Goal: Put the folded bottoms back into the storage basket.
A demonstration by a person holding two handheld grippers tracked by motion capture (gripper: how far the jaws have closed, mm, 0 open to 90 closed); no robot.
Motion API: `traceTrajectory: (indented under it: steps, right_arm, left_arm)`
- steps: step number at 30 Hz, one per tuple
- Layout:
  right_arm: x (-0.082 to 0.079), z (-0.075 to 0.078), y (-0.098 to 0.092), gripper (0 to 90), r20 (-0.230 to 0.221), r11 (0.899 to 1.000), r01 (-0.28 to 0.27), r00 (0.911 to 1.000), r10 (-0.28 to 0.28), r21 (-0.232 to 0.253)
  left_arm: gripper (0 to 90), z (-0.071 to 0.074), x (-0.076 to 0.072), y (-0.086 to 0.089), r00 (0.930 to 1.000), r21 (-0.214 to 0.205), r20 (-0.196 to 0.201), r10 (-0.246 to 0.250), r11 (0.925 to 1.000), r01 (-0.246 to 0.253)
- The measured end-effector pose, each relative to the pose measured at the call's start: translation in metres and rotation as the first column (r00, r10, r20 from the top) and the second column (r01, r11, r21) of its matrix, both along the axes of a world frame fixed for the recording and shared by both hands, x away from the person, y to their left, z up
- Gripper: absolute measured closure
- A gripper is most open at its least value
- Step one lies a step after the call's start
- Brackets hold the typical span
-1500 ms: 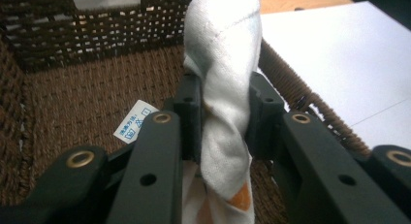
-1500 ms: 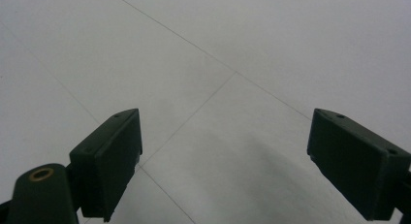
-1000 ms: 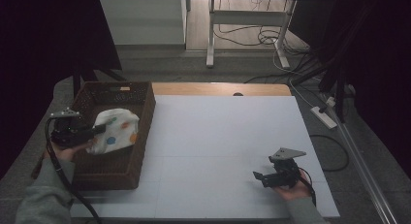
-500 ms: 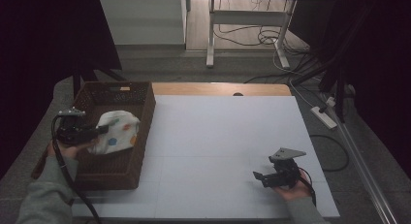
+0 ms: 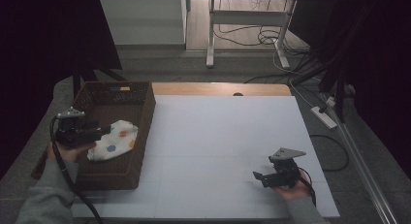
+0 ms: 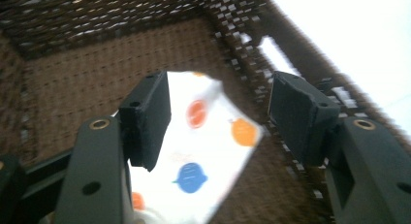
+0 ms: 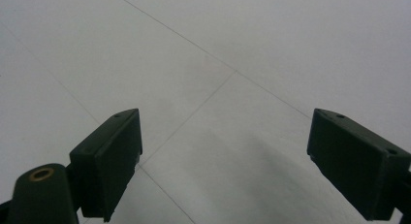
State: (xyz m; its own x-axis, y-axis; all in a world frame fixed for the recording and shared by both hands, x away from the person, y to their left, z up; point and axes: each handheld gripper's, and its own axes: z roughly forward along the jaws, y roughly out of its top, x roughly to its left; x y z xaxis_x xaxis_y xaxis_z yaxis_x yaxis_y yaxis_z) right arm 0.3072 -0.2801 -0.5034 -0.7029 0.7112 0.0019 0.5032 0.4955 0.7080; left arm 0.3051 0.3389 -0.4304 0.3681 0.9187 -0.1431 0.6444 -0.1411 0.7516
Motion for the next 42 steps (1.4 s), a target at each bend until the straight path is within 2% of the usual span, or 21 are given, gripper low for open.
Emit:
traceTrajectory:
  steps: [3, 10, 17, 23, 33, 42]
  right_arm:
    - [0.000, 0.000, 0.000, 12.5, 0.001, 1.000, 0.001, 1.0000, -0.001, 0.001]
    - [0.000, 0.001, 0.000, 12.5, 0.004, 1.000, -0.003, 1.0000, 0.003, 0.004]
    - [-0.001, 0.001, -0.001, 12.5, 0.008, 1.000, 0.000, 1.0000, 0.000, 0.010]
    - [-0.001, 0.002, -0.001, 12.6, 0.010, 1.000, -0.001, 1.0000, 0.000, 0.016]
    - [-0.001, 0.003, -0.002, 12.6, 0.014, 1.000, -0.001, 0.9999, 0.001, 0.017]
    - [-0.002, 0.005, -0.003, 12.7, 0.032, 1.000, -0.003, 0.9995, 0.002, 0.028]
  left_arm:
    - [38.1, 0.005, -0.008, -0.010, 0.9993, -0.034, 0.013, -0.035, 0.9988, 0.035]
    - [36.1, 0.013, -0.025, -0.036, 0.9922, -0.045, 0.040, -0.118, 0.9918, 0.120]
    - [34.9, 0.009, -0.038, -0.057, 0.9839, -0.060, 0.053, -0.171, 0.9829, 0.174]
    - [34.5, 0.003, -0.050, -0.069, 0.9786, -0.078, 0.067, -0.194, 0.9768, 0.199]
    - [33.3, -0.006, -0.065, -0.088, 0.9711, -0.064, 0.065, -0.230, 0.9702, 0.234]
    - [32.4, -0.008, -0.066, -0.089, 0.9724, -0.066, 0.061, -0.225, 0.9712, 0.229]
